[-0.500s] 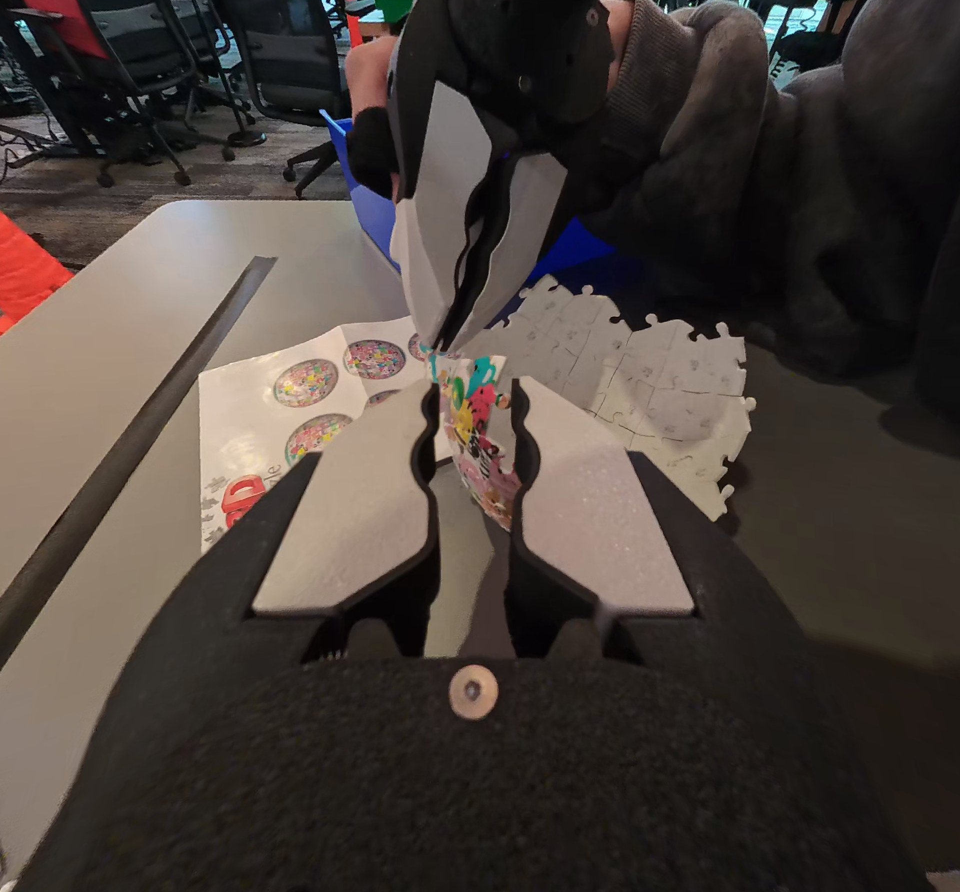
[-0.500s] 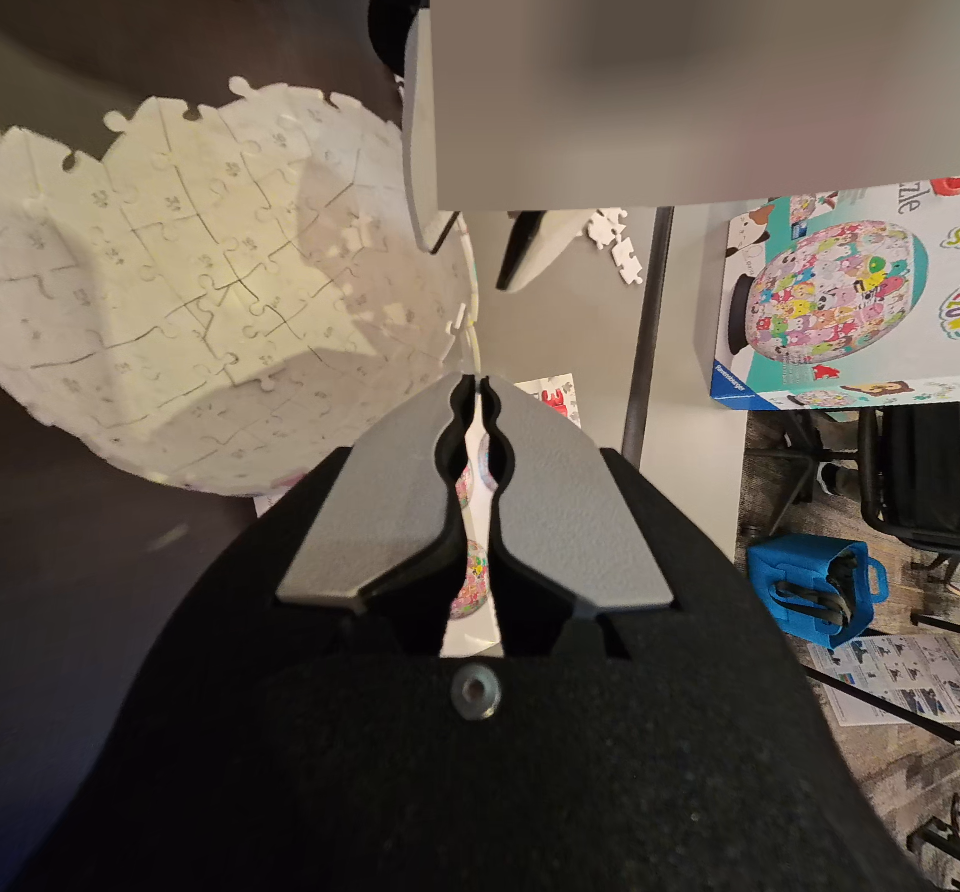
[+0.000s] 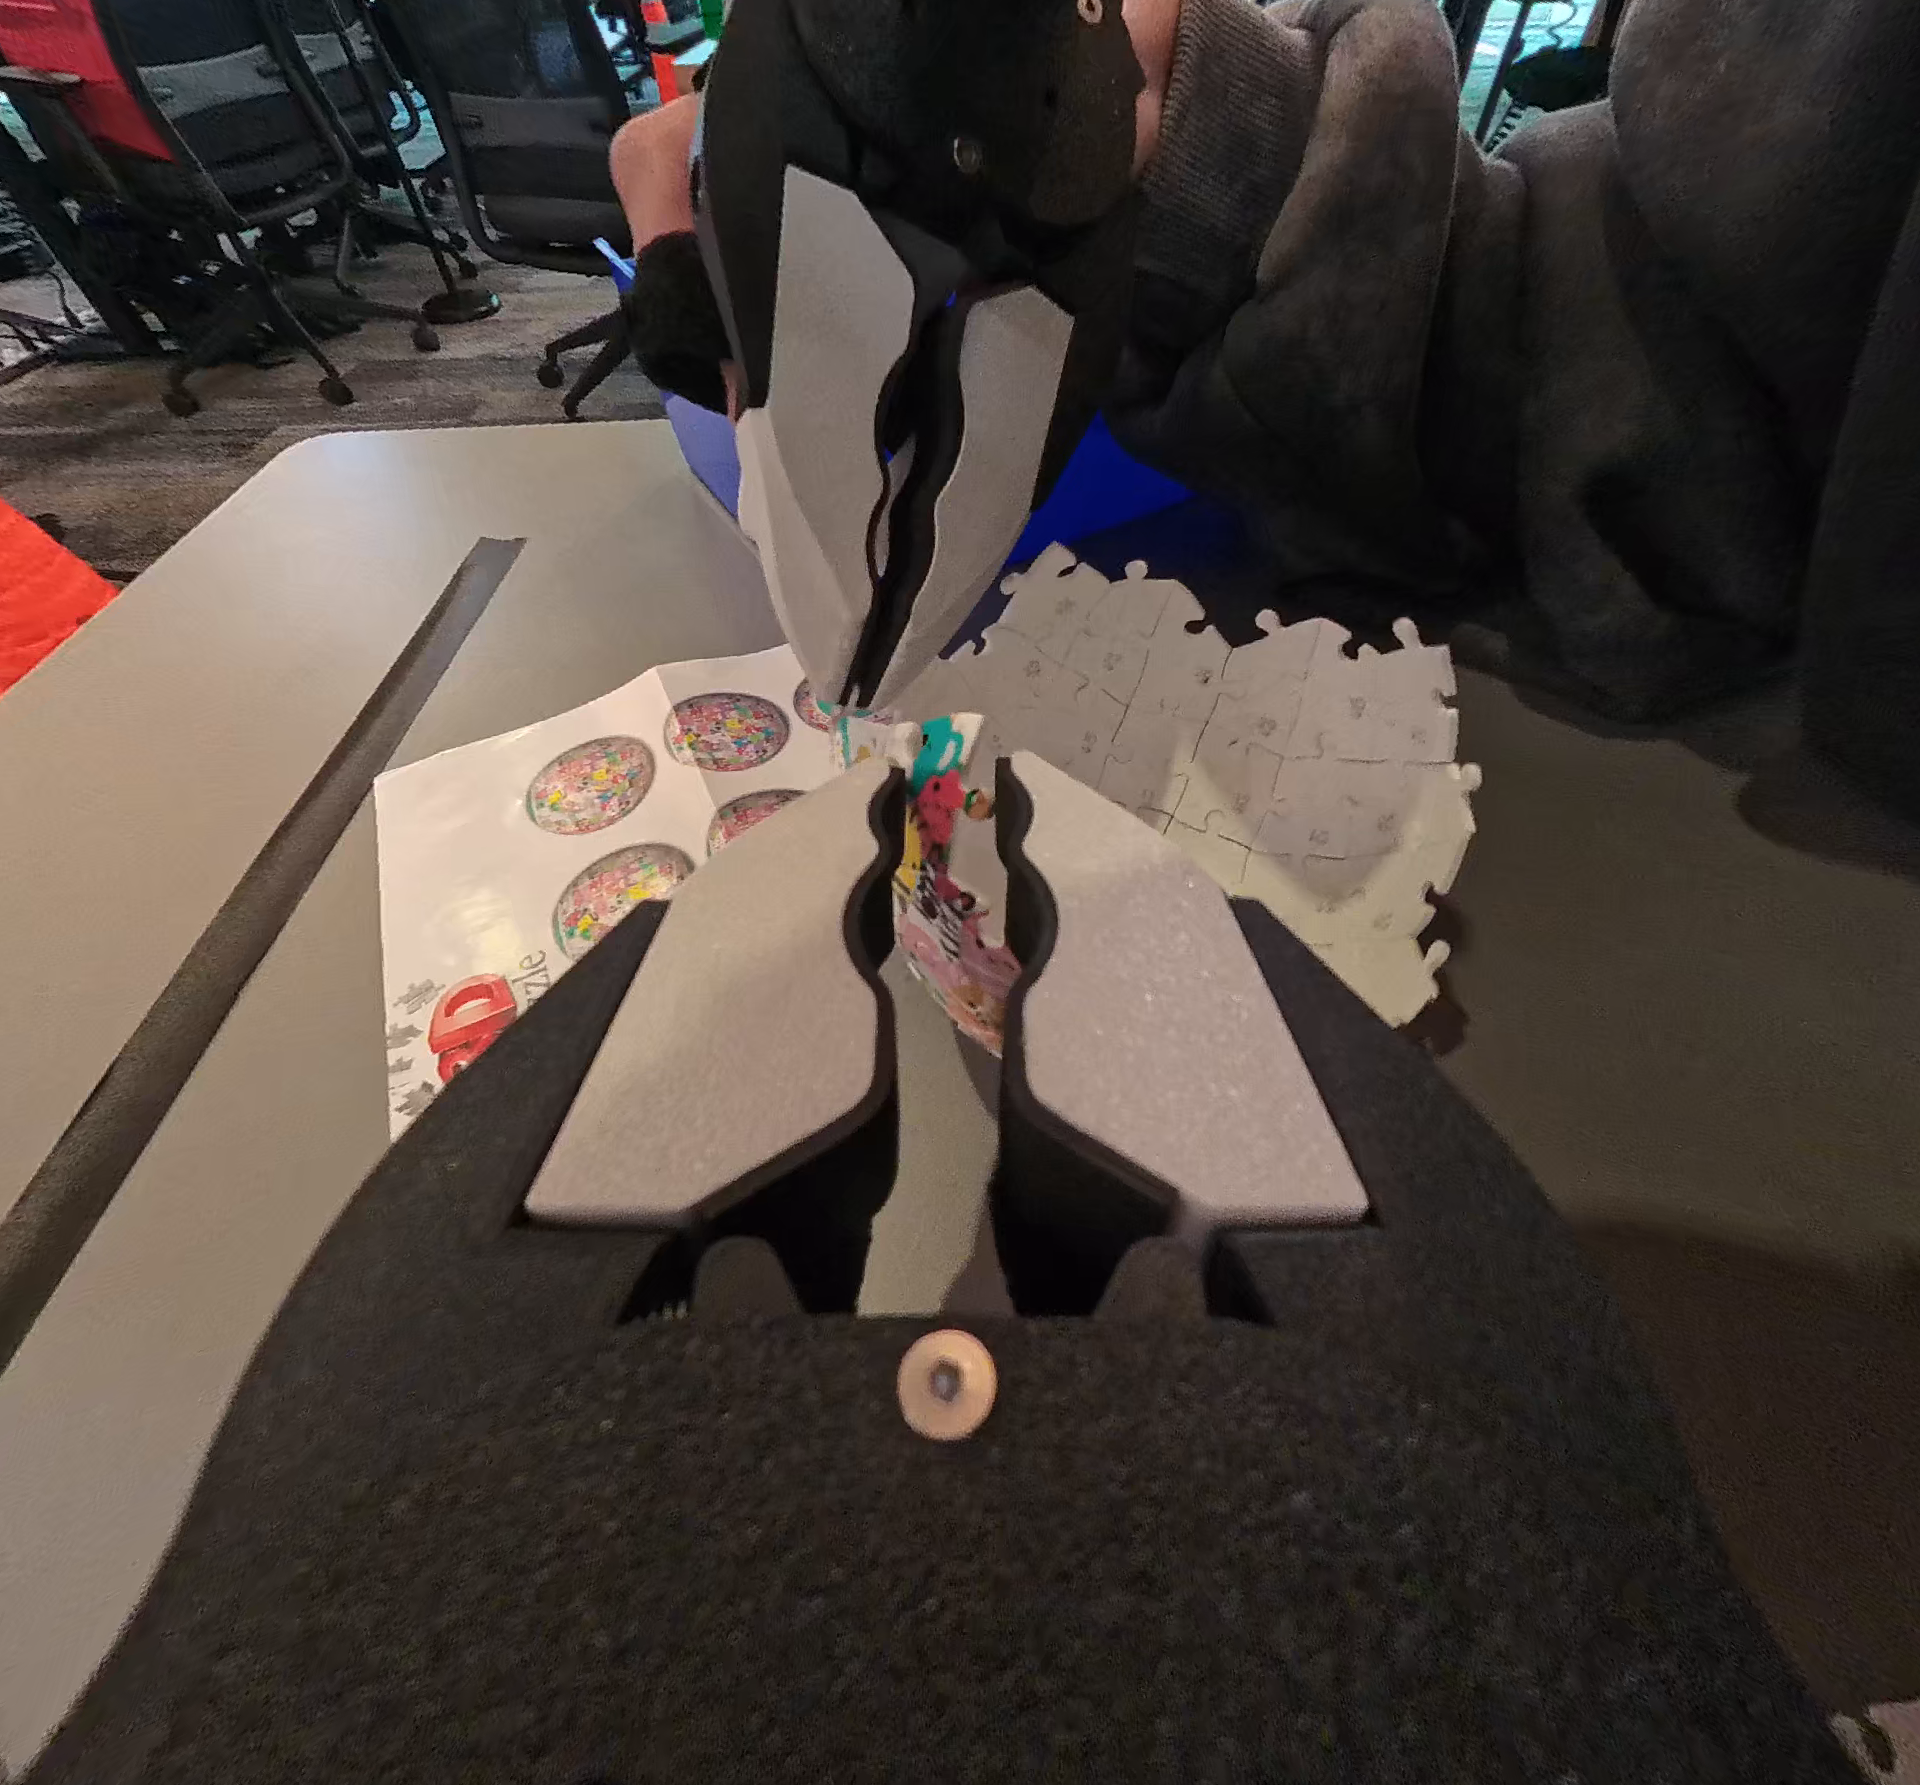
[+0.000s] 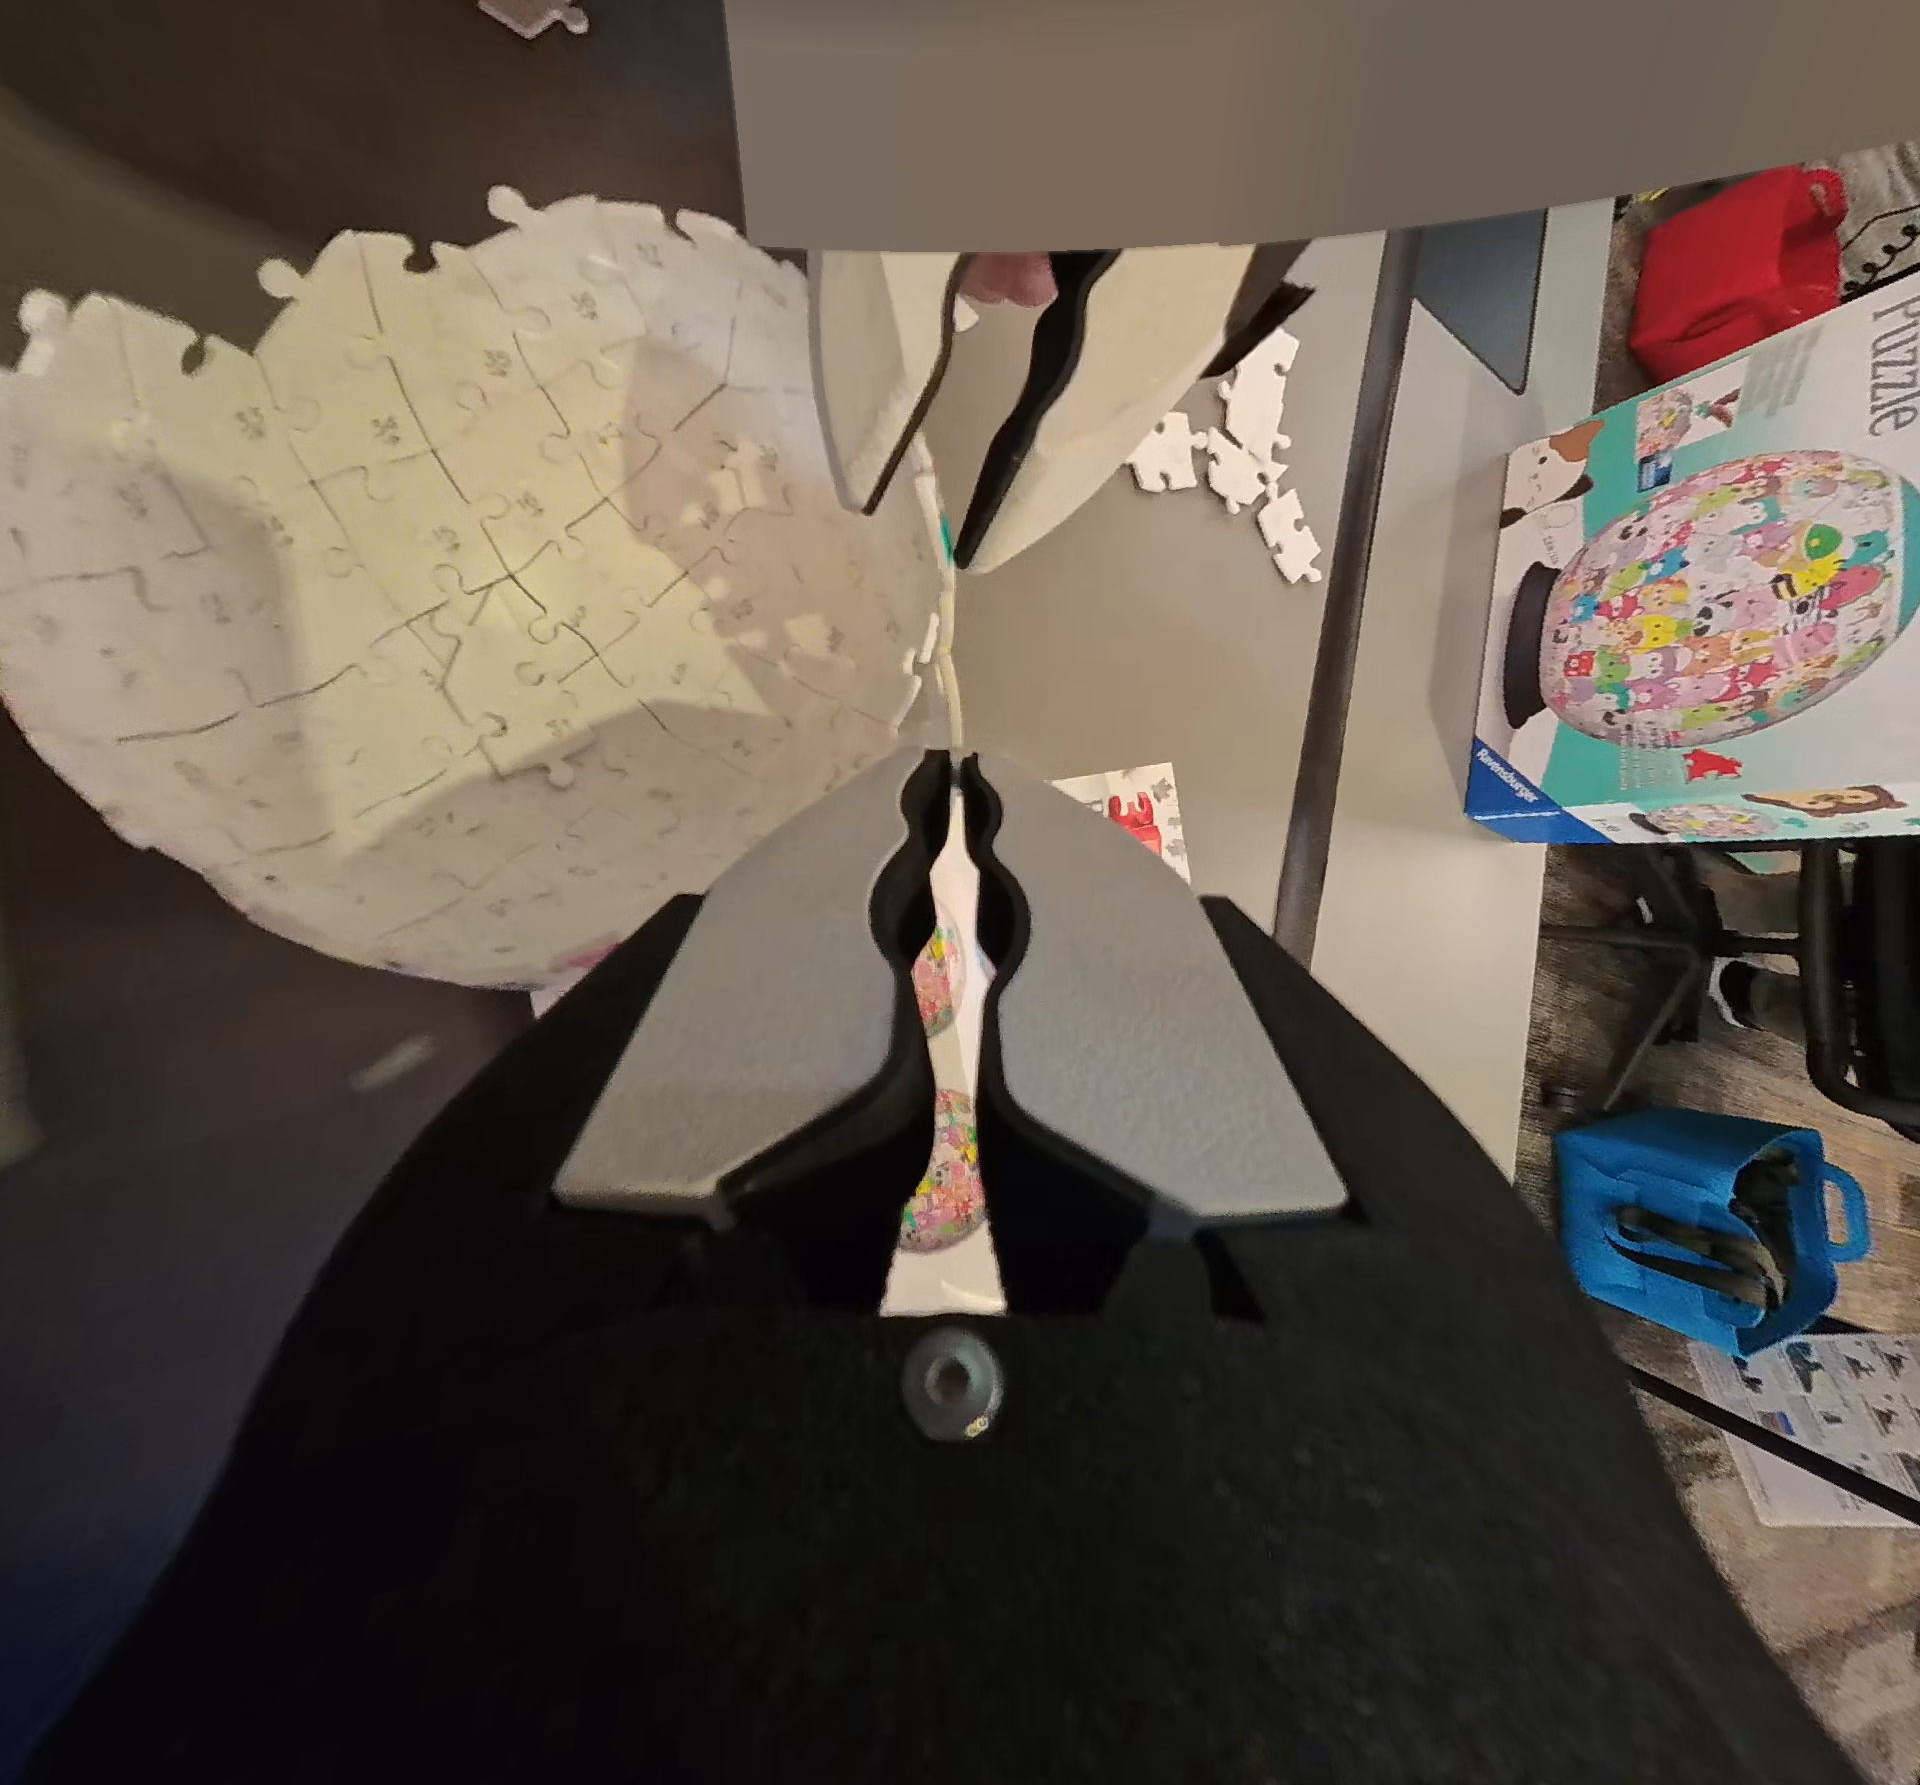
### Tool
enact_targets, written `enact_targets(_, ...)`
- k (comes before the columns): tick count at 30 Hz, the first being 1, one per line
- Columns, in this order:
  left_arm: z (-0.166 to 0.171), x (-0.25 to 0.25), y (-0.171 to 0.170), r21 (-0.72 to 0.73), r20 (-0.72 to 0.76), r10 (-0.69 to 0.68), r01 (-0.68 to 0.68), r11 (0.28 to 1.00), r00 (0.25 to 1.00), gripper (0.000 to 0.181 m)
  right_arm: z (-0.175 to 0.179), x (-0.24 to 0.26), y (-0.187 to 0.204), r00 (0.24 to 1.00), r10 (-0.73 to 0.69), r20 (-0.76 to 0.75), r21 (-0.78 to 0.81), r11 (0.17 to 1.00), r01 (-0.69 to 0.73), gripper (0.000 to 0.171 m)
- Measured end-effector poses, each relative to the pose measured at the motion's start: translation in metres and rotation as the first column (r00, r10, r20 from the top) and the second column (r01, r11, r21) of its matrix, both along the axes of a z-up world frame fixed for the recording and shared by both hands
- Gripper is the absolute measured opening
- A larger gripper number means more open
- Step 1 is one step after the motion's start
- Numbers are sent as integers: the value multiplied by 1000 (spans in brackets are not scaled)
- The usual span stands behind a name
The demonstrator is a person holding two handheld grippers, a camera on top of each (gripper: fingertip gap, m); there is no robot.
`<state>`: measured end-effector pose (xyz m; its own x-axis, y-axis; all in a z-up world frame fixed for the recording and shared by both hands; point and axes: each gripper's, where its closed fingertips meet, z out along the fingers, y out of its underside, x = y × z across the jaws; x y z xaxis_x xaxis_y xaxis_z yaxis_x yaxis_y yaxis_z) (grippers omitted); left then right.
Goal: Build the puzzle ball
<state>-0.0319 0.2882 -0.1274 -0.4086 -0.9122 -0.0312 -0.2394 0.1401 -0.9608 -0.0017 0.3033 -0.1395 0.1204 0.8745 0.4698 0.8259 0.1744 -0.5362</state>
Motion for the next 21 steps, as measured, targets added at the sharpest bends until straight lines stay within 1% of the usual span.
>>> enact_targets(5,-1,0,0,3,3,-1,1,1000,1000,16,-1,0,2,1000,6,12,2,1000,-6,2)
enact_targets(10,0,-2,-1,-23,13,-16,16,1000,1000,16,-1,0,2,1000,-5,13,-4,1000,5,2)
enact_targets(14,14,-8,4,-149,76,-38,49,988,996,23,10,2,4,999,-27,-25,26,999,27,2)
enact_targets(17,23,-11,28,-297,116,-4,39,954,993,24,17,7,8,996,-65,-57,47,997,67,2)
enact_targets(19,23,-12,38,-381,102,-11,50,923,995,36,22,6,11,988,-94,-122,44,994,100,2)
enact_targets(21,25,-11,42,-403,110,-6,50,914,994,45,25,3,13,978,-105,-181,37,993,113,2)
